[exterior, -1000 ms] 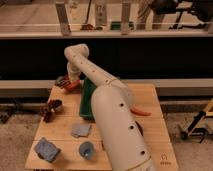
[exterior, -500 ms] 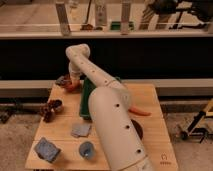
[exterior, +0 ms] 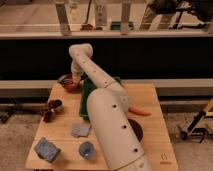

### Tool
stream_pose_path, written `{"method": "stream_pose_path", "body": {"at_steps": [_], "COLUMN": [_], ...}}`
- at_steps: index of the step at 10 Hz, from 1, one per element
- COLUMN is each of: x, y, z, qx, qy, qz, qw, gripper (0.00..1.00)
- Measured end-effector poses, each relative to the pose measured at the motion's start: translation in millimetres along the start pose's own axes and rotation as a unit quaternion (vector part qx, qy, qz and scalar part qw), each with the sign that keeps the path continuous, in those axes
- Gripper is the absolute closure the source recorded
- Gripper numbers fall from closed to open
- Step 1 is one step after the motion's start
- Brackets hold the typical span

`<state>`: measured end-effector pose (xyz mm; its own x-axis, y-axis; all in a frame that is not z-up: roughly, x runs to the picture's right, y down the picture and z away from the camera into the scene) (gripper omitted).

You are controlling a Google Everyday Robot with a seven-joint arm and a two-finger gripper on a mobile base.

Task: Place brush in red bowl

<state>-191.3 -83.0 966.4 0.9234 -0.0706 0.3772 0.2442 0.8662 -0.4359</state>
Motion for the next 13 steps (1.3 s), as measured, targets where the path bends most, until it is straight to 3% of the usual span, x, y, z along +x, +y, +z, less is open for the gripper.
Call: {"method": "stream_pose_path", "body": {"at_steps": [4,6,10,13], "x": [2,1,-4,-9], "y": [-2,-2,-3,-3], "z": [-2,-3,-5,-5], "qx": [0.013,0.014,0.017,0.015], "qy": [0.006,0.004,0.0,0.001], "qz": [0.009,0.01,-0.006,-0.028], "qw": [0.9999,0.9999,0.9998,0.9995], "gripper": [0.99,0.84,0.4,0.2]}}
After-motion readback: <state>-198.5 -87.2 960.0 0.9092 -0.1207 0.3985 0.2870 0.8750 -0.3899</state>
